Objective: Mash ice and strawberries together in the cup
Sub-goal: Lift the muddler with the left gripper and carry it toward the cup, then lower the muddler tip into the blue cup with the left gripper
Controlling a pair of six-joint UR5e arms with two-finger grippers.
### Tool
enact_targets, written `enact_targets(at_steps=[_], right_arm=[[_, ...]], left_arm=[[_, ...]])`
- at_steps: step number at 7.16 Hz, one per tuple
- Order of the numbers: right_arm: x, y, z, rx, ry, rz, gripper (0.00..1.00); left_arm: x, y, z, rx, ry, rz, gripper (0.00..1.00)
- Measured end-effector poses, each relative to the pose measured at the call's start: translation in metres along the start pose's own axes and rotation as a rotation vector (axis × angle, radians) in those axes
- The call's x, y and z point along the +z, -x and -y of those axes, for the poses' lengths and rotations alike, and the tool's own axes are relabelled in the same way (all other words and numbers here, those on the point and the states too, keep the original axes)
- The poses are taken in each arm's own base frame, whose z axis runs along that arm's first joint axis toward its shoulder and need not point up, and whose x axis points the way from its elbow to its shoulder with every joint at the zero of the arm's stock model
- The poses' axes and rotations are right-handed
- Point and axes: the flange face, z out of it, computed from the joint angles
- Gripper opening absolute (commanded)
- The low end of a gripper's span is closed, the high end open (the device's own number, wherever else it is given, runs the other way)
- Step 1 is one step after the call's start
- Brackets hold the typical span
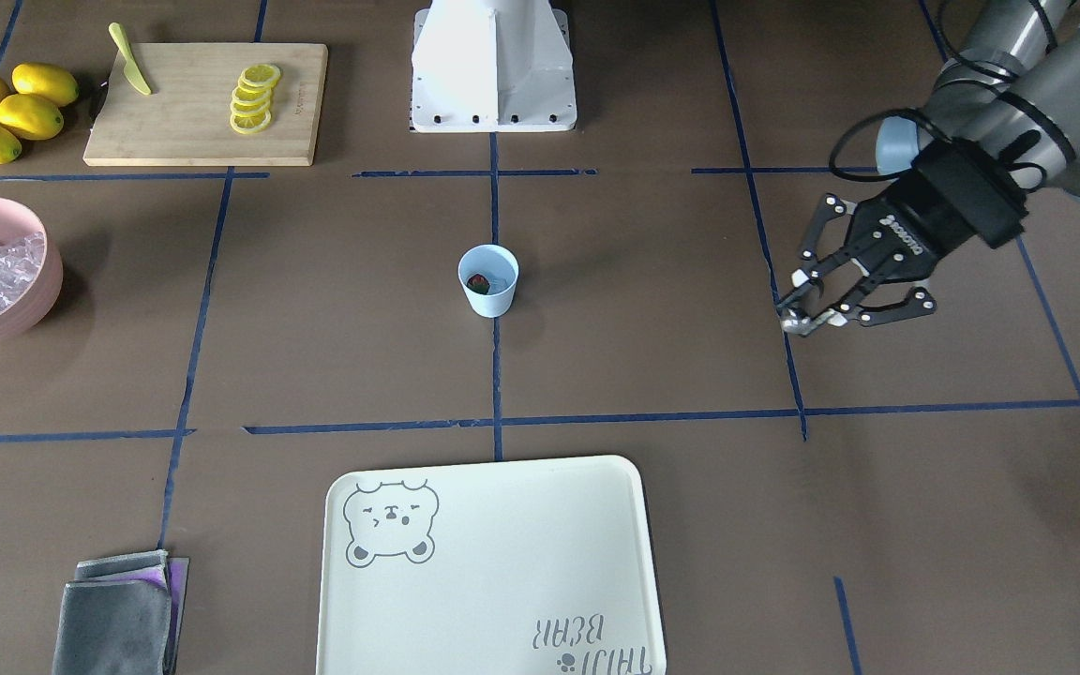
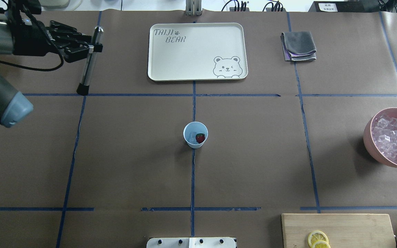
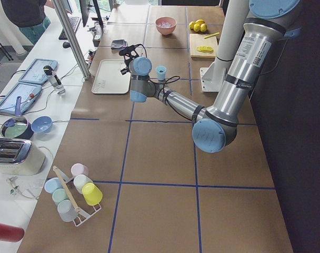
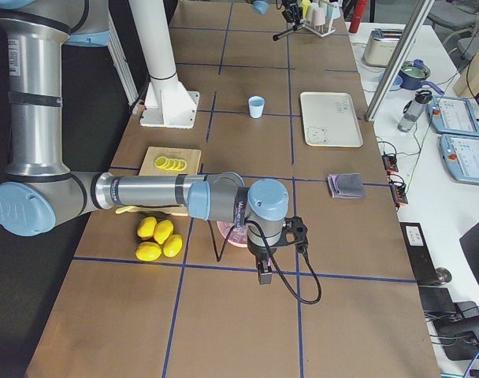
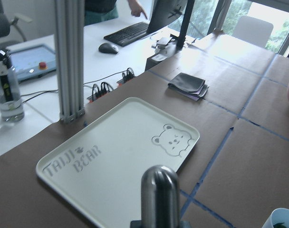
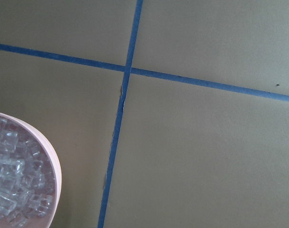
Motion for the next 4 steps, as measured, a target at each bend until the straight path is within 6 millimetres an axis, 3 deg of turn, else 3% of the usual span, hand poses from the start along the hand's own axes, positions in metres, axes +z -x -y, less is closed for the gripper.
enact_targets(at_steps=[2,4], right_arm=[[0.0,0.0,0.0,-0.002,-0.001,0.0,1.0],[0.0,0.0,0.001,-0.001,-0.001,-0.001,1.0]], left_arm=[[0.056,-0.063,-0.008,0.109,-0.216,-0.068,0.0],[0.091,-0.103,0.007,0.124,-0.367,-0.098,0.0]])
